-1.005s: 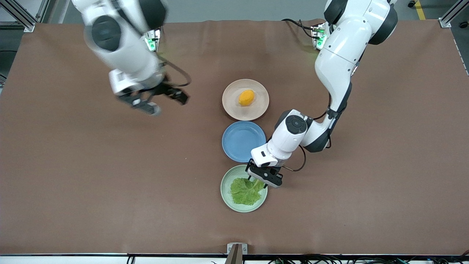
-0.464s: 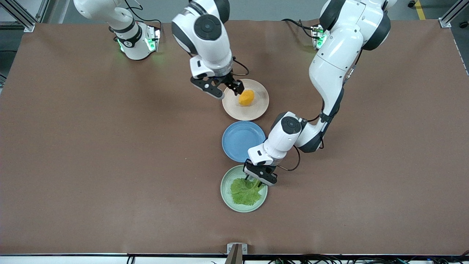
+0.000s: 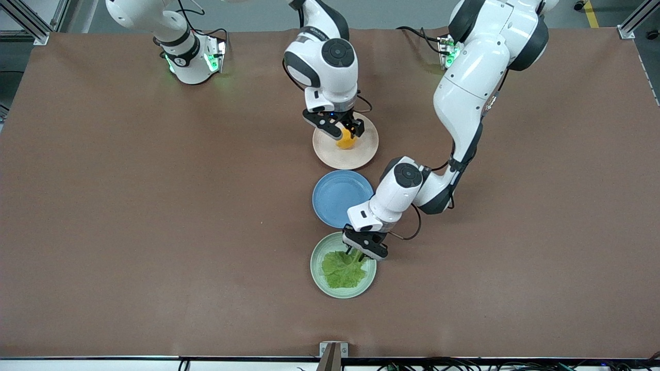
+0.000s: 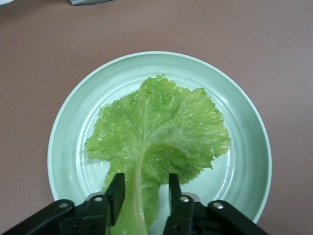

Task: Pick lemon and lettuce from plates
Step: 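Close the left gripper on the lettuce while the right gripper grasps the lemon, then lift the lettuce off the plate while the right gripper lifts the lemon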

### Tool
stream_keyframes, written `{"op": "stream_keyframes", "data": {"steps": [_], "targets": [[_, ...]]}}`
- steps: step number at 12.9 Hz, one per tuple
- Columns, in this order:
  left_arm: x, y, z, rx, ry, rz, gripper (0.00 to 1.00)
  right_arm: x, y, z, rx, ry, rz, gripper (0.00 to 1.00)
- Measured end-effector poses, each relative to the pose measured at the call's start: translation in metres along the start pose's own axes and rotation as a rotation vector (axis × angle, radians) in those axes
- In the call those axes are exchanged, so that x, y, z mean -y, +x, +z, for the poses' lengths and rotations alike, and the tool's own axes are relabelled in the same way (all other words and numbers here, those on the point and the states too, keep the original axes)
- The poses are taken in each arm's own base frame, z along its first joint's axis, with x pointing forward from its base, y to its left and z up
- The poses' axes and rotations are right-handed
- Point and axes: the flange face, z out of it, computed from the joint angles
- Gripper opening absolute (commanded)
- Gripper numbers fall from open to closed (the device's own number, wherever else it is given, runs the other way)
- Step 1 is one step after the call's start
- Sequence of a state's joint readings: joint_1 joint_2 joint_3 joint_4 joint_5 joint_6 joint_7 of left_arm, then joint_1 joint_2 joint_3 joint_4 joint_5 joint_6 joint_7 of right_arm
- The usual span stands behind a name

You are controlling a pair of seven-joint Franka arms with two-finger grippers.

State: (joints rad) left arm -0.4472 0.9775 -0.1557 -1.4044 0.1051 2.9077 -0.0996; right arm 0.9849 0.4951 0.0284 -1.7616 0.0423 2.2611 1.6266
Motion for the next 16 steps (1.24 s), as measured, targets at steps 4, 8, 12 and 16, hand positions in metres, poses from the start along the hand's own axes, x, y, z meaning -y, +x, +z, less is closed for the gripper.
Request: {"op": "stream_keyframes", "data": {"steps": [4,8,12,16], "targets": [[-0.001,-0.001,0.000,0.000,0.006,0.028,0.29,0.000,-0.014,0.051,-0.023,-0.028,0.003,1.00],[-0.001,-0.002,0.002,0.003,0.010,0.037,0.21,0.002,-0.013,0.067,-0.027,-0.023,0.028,0.98],[-0.001,-0.003,0.003,0.005,0.010,0.040,0.07,0.004,-0.012,0.077,-0.027,-0.011,0.052,0.91],[0.000,-0.003,0.003,0.005,0.010,0.067,0.02,0.004,-0.019,0.078,-0.026,-0.010,0.044,0.53]]}}
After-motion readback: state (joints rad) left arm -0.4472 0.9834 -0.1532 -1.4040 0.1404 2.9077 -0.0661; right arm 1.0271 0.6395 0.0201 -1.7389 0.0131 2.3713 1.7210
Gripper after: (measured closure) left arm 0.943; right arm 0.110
